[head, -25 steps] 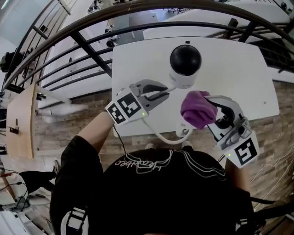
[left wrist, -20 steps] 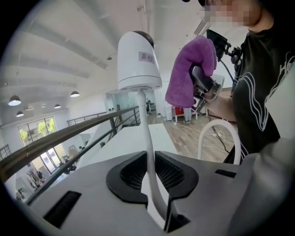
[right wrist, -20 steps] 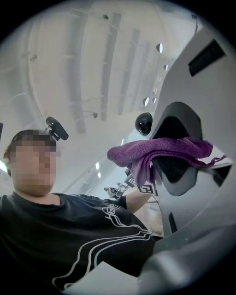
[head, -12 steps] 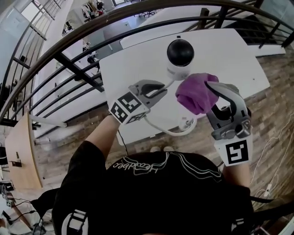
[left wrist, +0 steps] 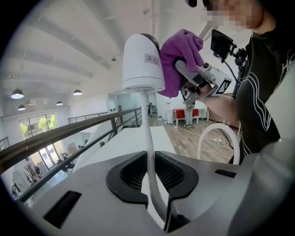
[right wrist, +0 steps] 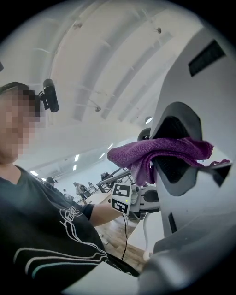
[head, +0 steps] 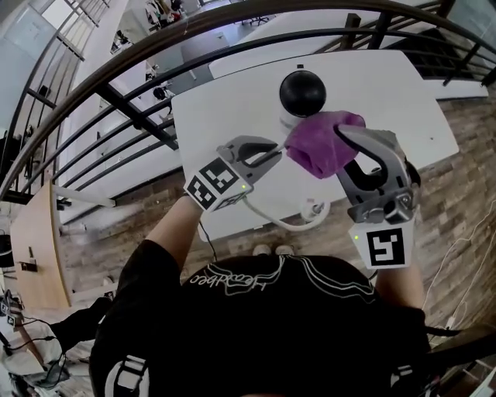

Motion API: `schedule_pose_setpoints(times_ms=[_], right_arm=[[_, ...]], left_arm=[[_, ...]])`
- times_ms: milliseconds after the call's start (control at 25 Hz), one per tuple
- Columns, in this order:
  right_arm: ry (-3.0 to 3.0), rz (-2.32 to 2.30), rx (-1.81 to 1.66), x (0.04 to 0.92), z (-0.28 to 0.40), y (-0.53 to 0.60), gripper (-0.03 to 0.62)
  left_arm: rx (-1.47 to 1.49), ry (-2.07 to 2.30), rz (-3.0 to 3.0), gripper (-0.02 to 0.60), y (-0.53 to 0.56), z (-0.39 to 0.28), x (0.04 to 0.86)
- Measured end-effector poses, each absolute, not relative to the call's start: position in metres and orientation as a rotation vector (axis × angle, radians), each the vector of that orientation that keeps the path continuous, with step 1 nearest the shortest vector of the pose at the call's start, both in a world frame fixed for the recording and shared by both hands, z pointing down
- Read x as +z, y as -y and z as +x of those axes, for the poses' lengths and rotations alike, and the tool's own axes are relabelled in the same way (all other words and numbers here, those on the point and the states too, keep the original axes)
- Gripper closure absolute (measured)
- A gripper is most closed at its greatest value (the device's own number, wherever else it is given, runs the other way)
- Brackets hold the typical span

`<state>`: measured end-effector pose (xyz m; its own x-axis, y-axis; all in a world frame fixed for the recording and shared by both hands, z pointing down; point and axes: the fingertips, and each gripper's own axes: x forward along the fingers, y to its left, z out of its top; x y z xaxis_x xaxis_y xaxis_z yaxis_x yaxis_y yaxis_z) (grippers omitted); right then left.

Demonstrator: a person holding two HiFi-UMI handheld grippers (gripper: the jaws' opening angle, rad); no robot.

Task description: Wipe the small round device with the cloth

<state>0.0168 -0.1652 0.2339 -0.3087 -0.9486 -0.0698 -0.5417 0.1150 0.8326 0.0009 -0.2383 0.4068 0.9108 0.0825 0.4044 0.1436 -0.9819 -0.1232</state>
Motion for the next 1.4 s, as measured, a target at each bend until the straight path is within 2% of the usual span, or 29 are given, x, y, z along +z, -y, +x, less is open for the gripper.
schedule_pose_setpoints(times_ms=[1400], right_arm=[[2.098,1.216,-0.804,0.312,0.019,0.172,0.527]], left_arm=[[-0.648,0.215,-2.959,0.523,0.234,0.007,0.404]])
